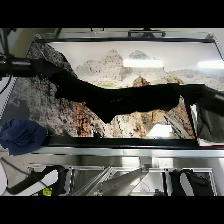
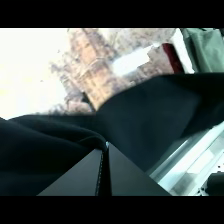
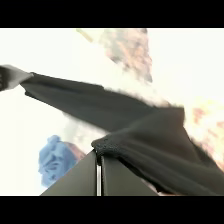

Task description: Fold the shirts.

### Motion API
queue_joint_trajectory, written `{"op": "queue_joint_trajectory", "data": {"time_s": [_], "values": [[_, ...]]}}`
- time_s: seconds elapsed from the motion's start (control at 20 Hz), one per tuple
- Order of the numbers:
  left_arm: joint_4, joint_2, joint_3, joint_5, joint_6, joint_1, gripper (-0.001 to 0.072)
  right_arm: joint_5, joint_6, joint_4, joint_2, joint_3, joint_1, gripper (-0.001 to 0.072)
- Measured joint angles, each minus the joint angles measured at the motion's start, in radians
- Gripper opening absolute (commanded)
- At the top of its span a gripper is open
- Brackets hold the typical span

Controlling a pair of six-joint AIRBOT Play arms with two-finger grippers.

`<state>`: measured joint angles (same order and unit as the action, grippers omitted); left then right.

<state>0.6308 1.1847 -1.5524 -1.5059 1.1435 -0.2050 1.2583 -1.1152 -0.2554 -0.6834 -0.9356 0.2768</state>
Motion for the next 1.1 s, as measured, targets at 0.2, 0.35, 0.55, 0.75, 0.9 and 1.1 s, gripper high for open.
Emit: {"op": "queue_joint_trajectory", "data": {"time_s": [0.2,0.35,0.55,0.75,0.9,1.1], "values": [[-0.001,-0.232,0.042,0.064,-0.004,-0.05,0.0015,0.017,0.0,0.08,0.056,-0.076,0.015,0.002],[0.014,-0.356,-0.008,0.111,-0.027,-0.13,0.0016,0.013,0.001,0.101,0.067,-0.18,0.028,0.002],[0.041,-0.375,-0.044,0.149,-0.045,-0.152,0.0016,-0.003,0.001,0.071,0.009,-0.247,0.025,0.002],[0.122,-0.22,0.037,0.164,-0.061,0.011,0.0016,0.0,0.001,-0.058,-0.141,-0.224,-0.064,0.002],[0.226,-0.031,0.12,0.237,-0.064,0.129,0.0016,-0.035,-0.008,-0.175,-0.294,-0.147,-0.139,0.0021],[0.295,0.282,0.142,0.311,-0.069,0.195,0.0031,-0.166,0.005,-0.251,-0.546,-0.033,-0.187,0.002]]}}
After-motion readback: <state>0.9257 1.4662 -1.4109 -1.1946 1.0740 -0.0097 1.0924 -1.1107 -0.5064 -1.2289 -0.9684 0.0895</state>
